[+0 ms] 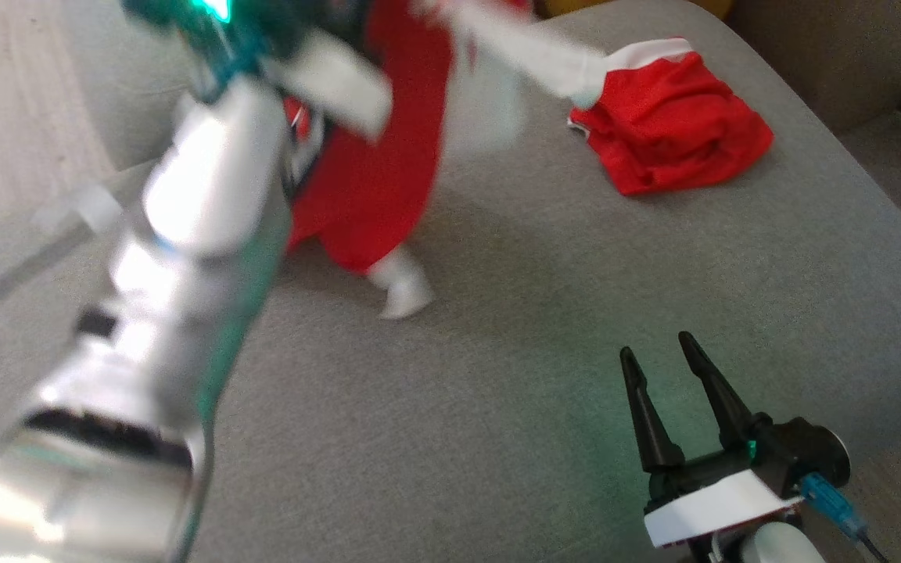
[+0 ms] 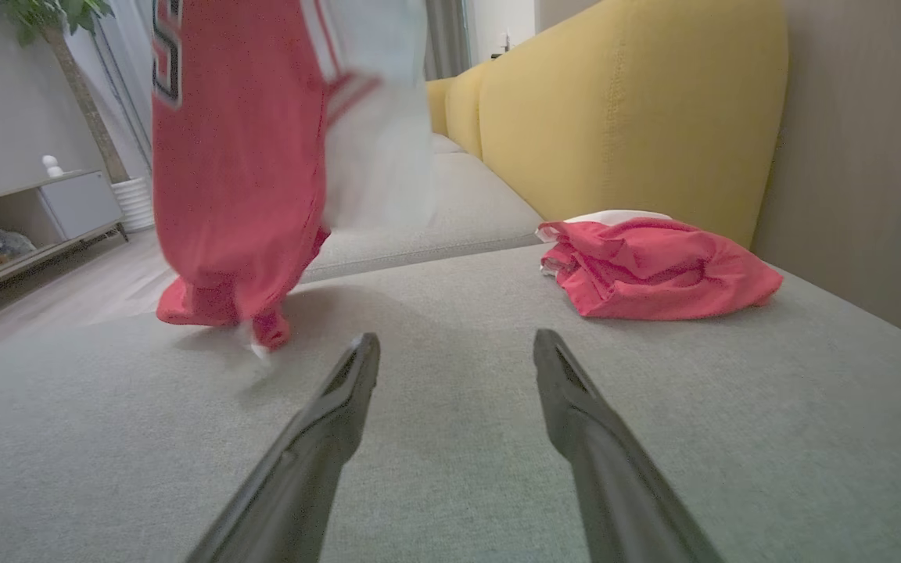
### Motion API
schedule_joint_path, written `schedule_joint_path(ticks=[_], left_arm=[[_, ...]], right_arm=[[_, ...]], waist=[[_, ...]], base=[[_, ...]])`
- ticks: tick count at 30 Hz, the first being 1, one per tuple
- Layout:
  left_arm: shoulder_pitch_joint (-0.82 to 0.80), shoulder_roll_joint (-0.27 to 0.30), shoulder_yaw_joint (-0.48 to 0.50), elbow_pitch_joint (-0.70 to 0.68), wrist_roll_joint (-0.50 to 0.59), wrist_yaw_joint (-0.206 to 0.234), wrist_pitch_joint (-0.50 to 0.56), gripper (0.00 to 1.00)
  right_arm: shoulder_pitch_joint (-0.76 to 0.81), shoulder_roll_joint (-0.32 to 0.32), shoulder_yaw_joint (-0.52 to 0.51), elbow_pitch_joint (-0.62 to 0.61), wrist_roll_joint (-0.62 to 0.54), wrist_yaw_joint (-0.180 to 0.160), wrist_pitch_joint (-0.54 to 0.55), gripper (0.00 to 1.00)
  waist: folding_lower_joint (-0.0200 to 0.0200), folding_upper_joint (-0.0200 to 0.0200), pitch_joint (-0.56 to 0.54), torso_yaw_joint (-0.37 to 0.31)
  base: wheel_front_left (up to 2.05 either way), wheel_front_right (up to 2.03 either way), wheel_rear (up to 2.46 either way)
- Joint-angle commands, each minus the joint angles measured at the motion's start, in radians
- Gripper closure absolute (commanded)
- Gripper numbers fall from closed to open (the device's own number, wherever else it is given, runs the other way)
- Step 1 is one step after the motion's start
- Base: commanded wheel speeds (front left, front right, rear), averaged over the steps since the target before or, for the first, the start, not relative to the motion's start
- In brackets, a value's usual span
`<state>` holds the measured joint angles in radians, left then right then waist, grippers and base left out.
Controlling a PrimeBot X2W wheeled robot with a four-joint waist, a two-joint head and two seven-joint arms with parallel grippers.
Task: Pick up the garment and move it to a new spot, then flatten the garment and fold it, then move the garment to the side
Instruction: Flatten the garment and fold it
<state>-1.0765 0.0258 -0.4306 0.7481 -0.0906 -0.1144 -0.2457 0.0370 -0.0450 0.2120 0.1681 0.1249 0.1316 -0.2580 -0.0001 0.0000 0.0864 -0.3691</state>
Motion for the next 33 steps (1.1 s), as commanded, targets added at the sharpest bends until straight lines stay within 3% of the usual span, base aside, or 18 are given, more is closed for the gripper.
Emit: schedule_joint_path(ticks=[1,5,9,15,19,23,24,25,30,33], left_arm=[[-0.112,0.029,0.06,-0.055,-0.024,0.004,-0.011,1.0],[-0.23,0.069,0.141,-0.088,-0.067,0.023,-0.013,1.0],[-0.191,0.115,0.2,-0.081,-0.113,0.033,-0.009,1.0],[0.204,0.185,0.274,-0.079,-0.211,0.037,0.03,1.0],[0.531,0.171,0.314,-0.06,-0.28,0.056,0.035,1.0],[0.715,0.142,0.332,-0.04,-0.315,0.07,0.02,1.0],[0.736,0.138,0.33,-0.037,-0.314,0.075,0.016,0.69],[0.747,0.14,0.326,-0.036,-0.302,0.087,0.01,0.0],[0.772,0.136,0.306,-0.096,-0.222,0.158,-0.014,0.0],[0.804,0.146,0.287,-0.234,-0.113,0.22,-0.015,0.0]], right_arm=[[-0.014,-0.005,0.024,-0.033,0.007,-0.001,-0.004,0.0],[-0.01,-0.005,0.031,-0.038,0.007,-0.001,-0.004,0.0],[-0.001,-0.005,0.026,-0.039,0.004,-0.001,-0.004,0.0],[0.021,-0.005,0.007,-0.039,-0.008,-0.001,-0.004,0.0],[0.03,-0.005,-0.011,-0.04,-0.019,-0.001,-0.004,0.0],[0.028,-0.005,-0.014,-0.036,-0.028,-0.001,-0.004,0.0],[0.028,-0.005,-0.016,-0.035,-0.029,-0.001,-0.004,0.0],[0.029,-0.005,-0.016,-0.034,-0.029,-0.001,-0.004,0.0],[0.032,-0.005,-0.007,-0.025,-0.029,-0.001,-0.004,0.0],[0.036,-0.005,-0.002,-0.023,-0.028,-0.001,-0.004,0.0]], waist=[[0.0001,0.0,-0.014,0.022],[0.0001,0.0,-0.021,0.056],[0.0001,0.0,-0.033,0.089],[0.0001,0.0,-0.034,0.164],[0.0001,0.0,-0.022,0.219],[0.0001,0.0,-0.013,0.264],[0.0001,0.0,-0.011,0.276],[0.0001,0.0,-0.011,0.287],[0.0001,0.0,-0.017,0.331],[0.0001,0.0,-0.024,0.347]], base=[[0.0,0.0,0.0],[0.0,0.0,0.0],[0.0,0.0,0.0],[0.0,0.0,0.0],[0.0,0.0,0.0],[0.0,0.0,0.0],[0.0,0.0,0.0],[0.0,0.0,0.0],[0.0,0.0,0.0],[0.0,0.0,0.0]])
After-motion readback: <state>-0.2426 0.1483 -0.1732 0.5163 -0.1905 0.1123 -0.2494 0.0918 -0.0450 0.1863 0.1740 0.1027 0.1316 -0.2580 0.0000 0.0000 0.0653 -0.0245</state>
